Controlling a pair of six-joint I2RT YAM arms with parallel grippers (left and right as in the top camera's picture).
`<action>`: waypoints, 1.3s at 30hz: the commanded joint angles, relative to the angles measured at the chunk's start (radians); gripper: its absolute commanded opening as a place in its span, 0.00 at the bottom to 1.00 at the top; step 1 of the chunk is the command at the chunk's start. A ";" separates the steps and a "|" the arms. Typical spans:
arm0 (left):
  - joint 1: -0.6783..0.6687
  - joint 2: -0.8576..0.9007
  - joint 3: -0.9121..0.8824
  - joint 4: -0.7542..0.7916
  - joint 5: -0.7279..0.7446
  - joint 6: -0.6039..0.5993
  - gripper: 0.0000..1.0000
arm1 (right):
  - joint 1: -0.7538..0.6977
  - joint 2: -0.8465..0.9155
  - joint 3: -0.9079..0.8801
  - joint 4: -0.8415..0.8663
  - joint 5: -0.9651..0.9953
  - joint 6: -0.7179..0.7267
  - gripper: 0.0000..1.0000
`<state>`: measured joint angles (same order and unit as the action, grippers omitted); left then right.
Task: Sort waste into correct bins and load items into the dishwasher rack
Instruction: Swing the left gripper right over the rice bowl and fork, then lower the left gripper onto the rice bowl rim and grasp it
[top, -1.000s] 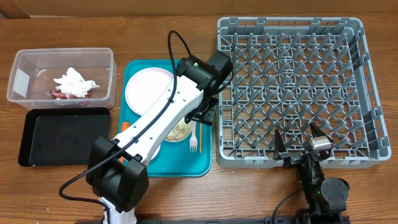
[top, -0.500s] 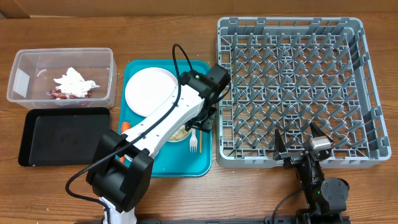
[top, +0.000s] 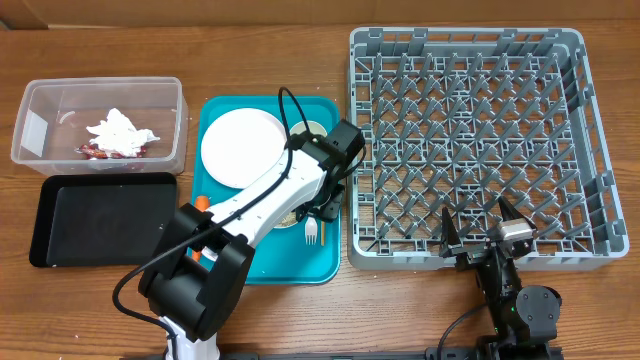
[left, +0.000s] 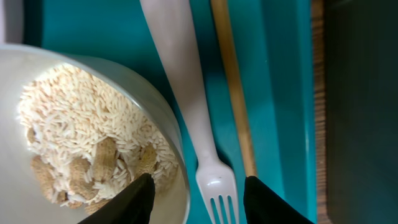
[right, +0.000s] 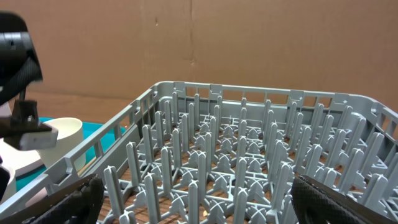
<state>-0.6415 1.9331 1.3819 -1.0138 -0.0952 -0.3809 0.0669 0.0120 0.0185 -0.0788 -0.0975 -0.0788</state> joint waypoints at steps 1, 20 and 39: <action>0.002 0.005 -0.034 0.019 -0.013 0.014 0.47 | 0.005 -0.008 -0.010 0.005 -0.001 0.003 1.00; 0.007 0.005 -0.039 0.059 -0.013 -0.001 0.29 | 0.005 -0.008 -0.010 0.005 -0.001 0.003 1.00; 0.014 0.005 -0.039 0.057 -0.041 0.000 0.08 | 0.005 -0.008 -0.010 0.005 -0.001 0.003 1.00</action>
<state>-0.6331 1.9331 1.3472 -0.9565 -0.1101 -0.3862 0.0669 0.0120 0.0185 -0.0788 -0.0978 -0.0788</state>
